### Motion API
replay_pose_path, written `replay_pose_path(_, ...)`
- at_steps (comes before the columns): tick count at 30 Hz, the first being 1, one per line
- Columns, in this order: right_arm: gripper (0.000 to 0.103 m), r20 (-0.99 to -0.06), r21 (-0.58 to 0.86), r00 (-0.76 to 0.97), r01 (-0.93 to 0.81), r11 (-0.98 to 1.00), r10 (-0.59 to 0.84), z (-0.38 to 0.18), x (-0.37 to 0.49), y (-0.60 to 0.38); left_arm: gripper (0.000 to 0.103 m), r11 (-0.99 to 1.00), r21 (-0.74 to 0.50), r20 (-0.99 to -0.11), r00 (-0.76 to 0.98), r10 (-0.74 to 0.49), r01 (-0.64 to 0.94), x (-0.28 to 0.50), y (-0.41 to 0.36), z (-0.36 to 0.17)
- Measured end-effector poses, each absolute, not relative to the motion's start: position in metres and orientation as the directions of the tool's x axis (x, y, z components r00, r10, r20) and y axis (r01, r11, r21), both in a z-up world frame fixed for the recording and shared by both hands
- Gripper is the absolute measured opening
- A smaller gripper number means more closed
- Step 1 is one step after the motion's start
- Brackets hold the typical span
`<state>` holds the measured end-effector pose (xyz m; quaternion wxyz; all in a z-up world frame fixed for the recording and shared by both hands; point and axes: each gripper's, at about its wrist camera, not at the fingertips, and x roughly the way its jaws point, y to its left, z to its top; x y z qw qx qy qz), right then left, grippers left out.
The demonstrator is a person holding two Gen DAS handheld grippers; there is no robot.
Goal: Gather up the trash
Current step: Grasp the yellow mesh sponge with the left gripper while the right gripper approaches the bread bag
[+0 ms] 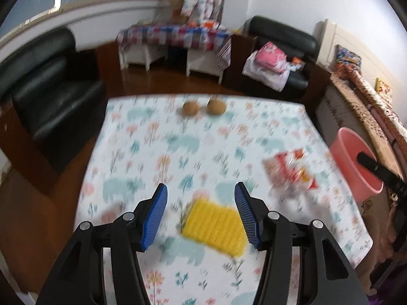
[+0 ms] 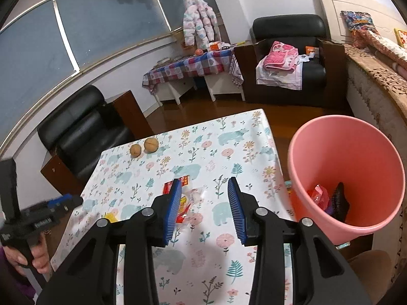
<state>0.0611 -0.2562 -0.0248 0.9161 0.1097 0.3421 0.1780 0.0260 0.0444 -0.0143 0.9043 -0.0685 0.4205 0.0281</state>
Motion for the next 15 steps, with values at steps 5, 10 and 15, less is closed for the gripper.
replay_pose_path(5,0.038,-0.603,0.330,0.682,-0.257,0.908,0.413,-0.029,0.064,-0.251,0.054,0.988,-0.113,-0.822,0.569,-0.035,-0.102,0.023,0.043,-0.047)
replay_pose_path(10,0.038,-0.613,0.324,0.673,-0.263,0.909,0.413,-0.032,0.066,-0.247,0.054,0.984,-0.140,-0.852,0.519,-0.064,-0.109,0.028,0.042,-0.066)
replay_pose_path(15,0.038,-0.624,0.316,0.667,-0.262,0.912,0.408,-0.036,0.067,-0.244,0.054,0.984,-0.152,-0.856,0.510,-0.082,-0.098,0.035,0.036,-0.073)
